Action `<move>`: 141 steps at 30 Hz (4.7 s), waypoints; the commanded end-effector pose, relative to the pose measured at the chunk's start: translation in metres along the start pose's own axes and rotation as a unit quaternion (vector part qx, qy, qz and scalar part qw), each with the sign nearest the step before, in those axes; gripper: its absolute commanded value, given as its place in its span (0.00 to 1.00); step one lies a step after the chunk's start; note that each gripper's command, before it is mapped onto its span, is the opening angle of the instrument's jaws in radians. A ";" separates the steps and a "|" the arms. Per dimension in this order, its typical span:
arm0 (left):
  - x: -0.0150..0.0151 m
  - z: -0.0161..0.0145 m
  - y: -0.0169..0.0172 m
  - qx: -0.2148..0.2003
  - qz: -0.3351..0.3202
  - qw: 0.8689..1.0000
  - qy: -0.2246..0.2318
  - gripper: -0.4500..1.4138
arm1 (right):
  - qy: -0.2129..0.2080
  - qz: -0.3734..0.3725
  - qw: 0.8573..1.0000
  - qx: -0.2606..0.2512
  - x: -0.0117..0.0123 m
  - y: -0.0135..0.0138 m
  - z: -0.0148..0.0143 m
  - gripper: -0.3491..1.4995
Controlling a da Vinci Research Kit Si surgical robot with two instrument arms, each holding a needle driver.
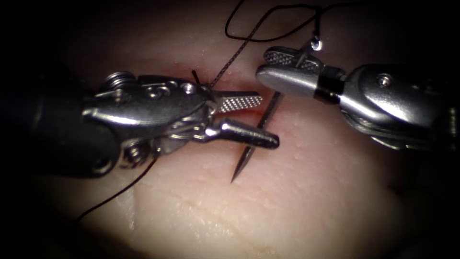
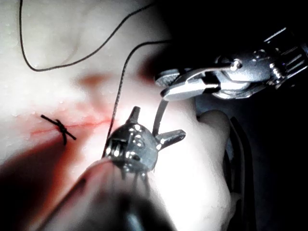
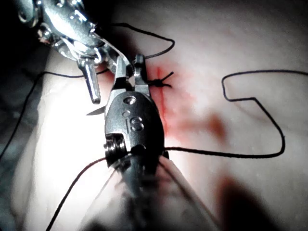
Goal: Wound Closure
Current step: Left end-effector widens wound opening, then right hand pushes needle through skin above cut
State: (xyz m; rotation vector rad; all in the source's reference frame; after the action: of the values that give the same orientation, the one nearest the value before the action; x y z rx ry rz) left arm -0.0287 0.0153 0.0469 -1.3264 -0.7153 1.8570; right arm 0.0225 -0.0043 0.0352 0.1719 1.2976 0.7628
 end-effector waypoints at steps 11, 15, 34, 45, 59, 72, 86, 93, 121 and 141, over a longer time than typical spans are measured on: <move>-0.0020 0.0008 -0.0007 -0.001 0.031 0.998 -0.053 0.84 | -0.004 0.005 1.000 -0.015 -0.0005 0.0047 0.0008 0.00; -0.0038 0.0010 -0.0017 0.002 0.063 0.995 -0.080 0.79 | -0.009 0.005 1.000 -0.021 -0.0006 0.0066 0.0011 0.00; -0.0064 0.0009 -0.0065 0.061 0.100 0.987 -0.112 0.19 | -0.022 -0.005 1.000 -0.013 -0.0024 0.0103 0.0044 0.00; -0.0069 0.0006 -0.0076 0.116 0.117 0.975 -0.150 0.18 | -0.030 -0.036 0.999 -0.001 -0.0032 0.0104 0.0054 0.00; -0.0089 0.0004 -0.0083 0.148 0.124 0.966 -0.174 0.22 | -0.029 -0.071 0.997 0.002 -0.0035 0.0111 0.0060 0.00; -0.0090 0.0008 -0.0070 0.146 0.128 0.965 -0.176 0.26 | -0.026 -0.097 0.995 0.009 -0.0040 0.0107 0.0064 0.00; -0.0090 0.0007 -0.0066 0.145 0.127 0.965 -0.176 0.27 | -0.026 -0.106 0.994 0.008 -0.0039 0.0107 0.0068 0.00; -0.0088 0.0007 -0.0066 0.145 0.126 0.966 -0.176 0.26 | -0.024 -0.112 0.993 0.008 -0.0040 0.0107 0.0068 0.00; -0.0081 0.0002 -0.0061 0.140 0.127 0.966 -0.177 0.26 | -0.031 -0.188 0.981 0.018 -0.0065 0.0069 0.0084 0.00; -0.0081 0.0000 -0.0062 0.140 0.127 0.966 -0.177 0.26 | -0.036 -0.204 0.978 0.031 -0.0093 0.0040 0.0085 0.00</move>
State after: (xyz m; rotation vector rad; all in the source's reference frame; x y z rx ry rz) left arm -0.0250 0.0130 0.0558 -0.9469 -0.4424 2.3409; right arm 0.0273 -0.0037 0.0469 -0.0222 1.2354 0.3578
